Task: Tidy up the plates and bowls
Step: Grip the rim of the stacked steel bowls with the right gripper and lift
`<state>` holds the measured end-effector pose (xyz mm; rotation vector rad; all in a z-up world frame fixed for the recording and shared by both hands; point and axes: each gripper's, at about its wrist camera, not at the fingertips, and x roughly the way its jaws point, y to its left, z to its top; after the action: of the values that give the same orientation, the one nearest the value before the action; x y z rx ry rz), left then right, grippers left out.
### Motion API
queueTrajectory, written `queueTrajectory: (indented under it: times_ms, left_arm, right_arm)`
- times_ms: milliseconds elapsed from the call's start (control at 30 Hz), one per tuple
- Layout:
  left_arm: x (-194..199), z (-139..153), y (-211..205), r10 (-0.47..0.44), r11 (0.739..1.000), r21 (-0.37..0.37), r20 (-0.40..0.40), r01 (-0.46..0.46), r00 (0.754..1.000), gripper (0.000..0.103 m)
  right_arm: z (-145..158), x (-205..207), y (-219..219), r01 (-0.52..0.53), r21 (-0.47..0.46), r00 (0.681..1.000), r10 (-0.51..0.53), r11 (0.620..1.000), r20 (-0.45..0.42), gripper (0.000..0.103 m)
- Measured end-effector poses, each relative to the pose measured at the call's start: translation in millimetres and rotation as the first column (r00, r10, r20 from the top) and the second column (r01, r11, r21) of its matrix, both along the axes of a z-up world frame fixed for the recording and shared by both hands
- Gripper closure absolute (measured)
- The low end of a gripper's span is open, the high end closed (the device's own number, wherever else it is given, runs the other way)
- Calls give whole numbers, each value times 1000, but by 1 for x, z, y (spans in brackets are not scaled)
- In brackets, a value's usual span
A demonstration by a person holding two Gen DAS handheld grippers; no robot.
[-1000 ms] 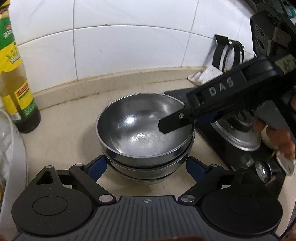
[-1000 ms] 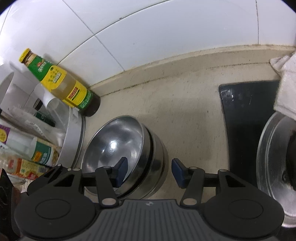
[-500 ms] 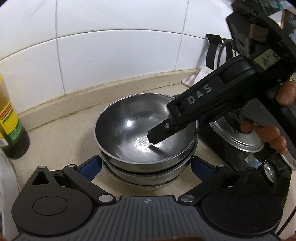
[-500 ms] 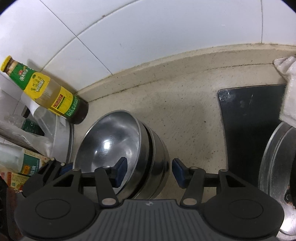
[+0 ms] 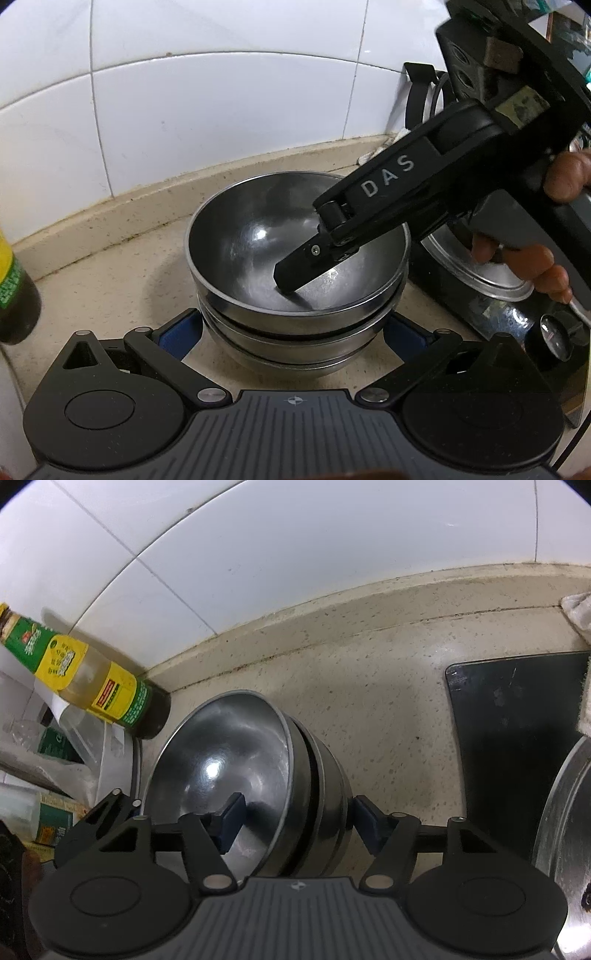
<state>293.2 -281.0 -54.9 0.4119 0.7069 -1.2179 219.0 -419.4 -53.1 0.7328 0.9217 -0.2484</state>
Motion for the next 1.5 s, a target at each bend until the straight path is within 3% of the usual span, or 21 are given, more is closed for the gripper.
queueTrajectory:
  times_ms: [367, 733, 1033, 1500]
  left_arm:
    - [14, -4, -8, -3, 1000, 2, -46, 3, 999, 0]
    - [16, -11, -10, 30, 1000, 2, -91, -30, 995, 0]
    - [22, -11, -10, 44, 999, 6, -113, -43, 993, 0]
    - [31, -16, -10, 21, 999, -22, -97, -23, 995, 0]
  right_arm:
    - [-3, 9, -12, 22, 47, 1000, -21, 999, -9, 36]
    - [-2, 15, -16, 10, 7, 1000, -10, 1000, 6, 33]
    - [-5, 12, -27, 12, 29, 999, -12, 999, 29, 42]
    - [-9, 17, -37, 33, 66, 998, -36, 997, 43, 41]
